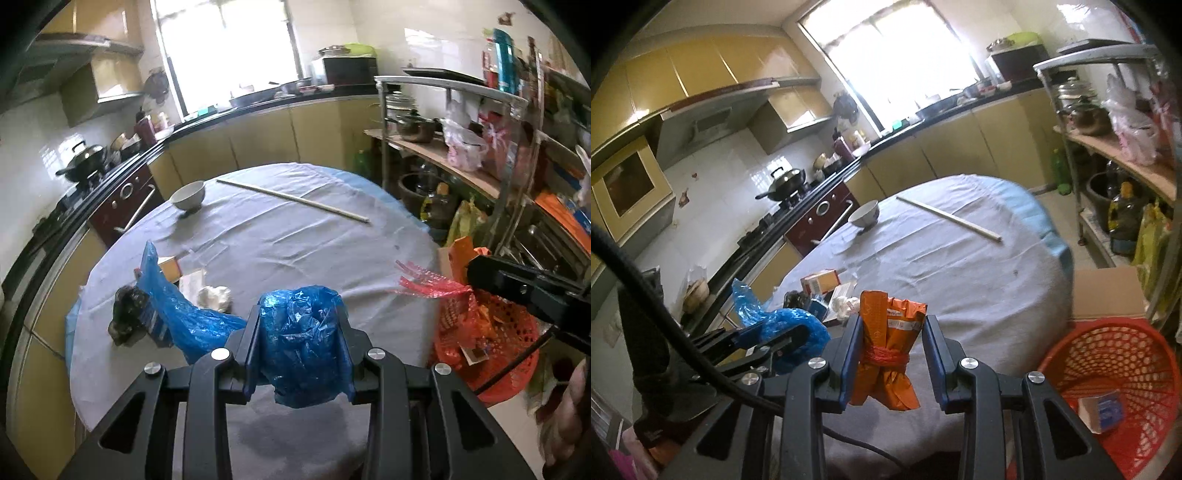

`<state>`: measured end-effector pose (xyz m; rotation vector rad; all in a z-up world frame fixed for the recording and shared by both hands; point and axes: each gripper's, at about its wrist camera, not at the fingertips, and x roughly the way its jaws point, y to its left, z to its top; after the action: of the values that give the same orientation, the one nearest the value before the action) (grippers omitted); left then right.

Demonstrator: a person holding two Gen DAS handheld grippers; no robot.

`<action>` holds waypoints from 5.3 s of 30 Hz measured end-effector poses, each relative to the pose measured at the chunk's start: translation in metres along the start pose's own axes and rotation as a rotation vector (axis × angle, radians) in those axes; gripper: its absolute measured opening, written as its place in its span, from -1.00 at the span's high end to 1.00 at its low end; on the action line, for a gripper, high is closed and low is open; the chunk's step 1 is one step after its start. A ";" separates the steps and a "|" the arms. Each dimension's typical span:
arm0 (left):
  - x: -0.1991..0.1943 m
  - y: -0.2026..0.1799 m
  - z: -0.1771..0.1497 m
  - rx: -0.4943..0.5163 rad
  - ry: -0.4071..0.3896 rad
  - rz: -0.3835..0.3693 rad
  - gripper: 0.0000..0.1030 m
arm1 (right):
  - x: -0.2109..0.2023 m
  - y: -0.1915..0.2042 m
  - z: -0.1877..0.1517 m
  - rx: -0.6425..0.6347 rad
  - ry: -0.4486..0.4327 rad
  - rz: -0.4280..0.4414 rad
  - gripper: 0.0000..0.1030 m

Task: Collect trash

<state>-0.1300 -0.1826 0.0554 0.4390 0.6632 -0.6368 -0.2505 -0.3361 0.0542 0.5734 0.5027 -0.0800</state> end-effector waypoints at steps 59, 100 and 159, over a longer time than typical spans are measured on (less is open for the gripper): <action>0.006 -0.176 0.020 0.340 0.027 -0.117 0.28 | -0.144 -0.138 -0.033 0.230 -0.148 -0.159 0.31; 0.035 -0.200 0.007 0.280 0.084 -0.553 -0.24 | -0.133 -0.189 -0.053 0.371 -0.079 -0.244 -0.07; -0.122 0.176 -0.090 -0.205 -0.141 0.325 -0.61 | 0.003 0.176 -0.057 -0.241 0.100 0.039 -0.18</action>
<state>-0.1260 0.0446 0.1057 0.2982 0.5024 -0.2853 -0.2352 -0.1575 0.0994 0.3522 0.5889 0.0468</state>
